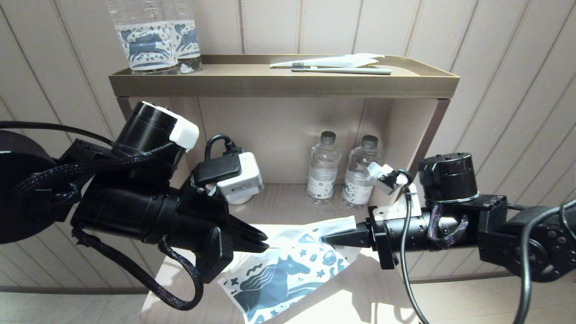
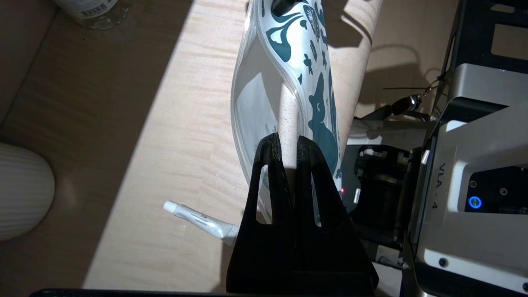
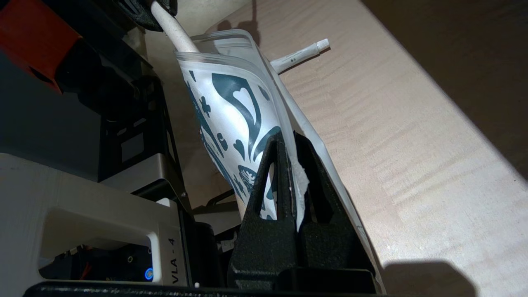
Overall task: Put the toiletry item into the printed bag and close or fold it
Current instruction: Place the toothbrush in the storage bag
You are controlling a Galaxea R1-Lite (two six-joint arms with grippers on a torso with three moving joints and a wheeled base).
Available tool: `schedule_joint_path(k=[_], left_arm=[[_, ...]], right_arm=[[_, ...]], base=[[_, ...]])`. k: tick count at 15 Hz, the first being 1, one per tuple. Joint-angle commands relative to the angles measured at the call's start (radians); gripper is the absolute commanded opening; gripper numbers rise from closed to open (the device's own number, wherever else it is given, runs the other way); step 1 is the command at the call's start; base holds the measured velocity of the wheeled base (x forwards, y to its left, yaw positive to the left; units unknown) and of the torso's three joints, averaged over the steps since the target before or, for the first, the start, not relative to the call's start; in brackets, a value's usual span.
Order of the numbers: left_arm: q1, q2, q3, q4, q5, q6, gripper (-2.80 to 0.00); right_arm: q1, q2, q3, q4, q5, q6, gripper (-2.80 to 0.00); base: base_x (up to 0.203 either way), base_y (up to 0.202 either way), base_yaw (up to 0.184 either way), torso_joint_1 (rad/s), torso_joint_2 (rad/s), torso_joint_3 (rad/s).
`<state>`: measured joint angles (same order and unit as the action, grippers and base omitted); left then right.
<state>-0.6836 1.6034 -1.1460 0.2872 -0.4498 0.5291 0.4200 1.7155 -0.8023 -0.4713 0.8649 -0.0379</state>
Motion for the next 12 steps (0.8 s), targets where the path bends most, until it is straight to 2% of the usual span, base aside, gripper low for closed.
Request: schedule_joint_path(k=[1,7,12], left_arm=[[-0.001,-0.002,0.003,0.001,-0.003,0.003,-2.80],[-0.008,0.005,-0.008,-0.036,0.004,0.020,-2.80],[-0.007,0.029,-0.020,-0.065,0.046,0.022,-2.80]], right_arm=[[0.000,-0.001,0.000,-0.004,0.005,0.000,-2.80],[0.000,-0.008,0.006,-0.029,-0.005,-0.007,-2.80],[0.008,-0.008,0.073,-0.210,-0.050,-0.009,-2.80]], base=[[0.000,0.000,0.000,0.000,0.00,0.000],[0.000,0.000,0.000,0.000,0.00,0.000],[0.000,0.000,0.000,0.000,0.00,0.000]])
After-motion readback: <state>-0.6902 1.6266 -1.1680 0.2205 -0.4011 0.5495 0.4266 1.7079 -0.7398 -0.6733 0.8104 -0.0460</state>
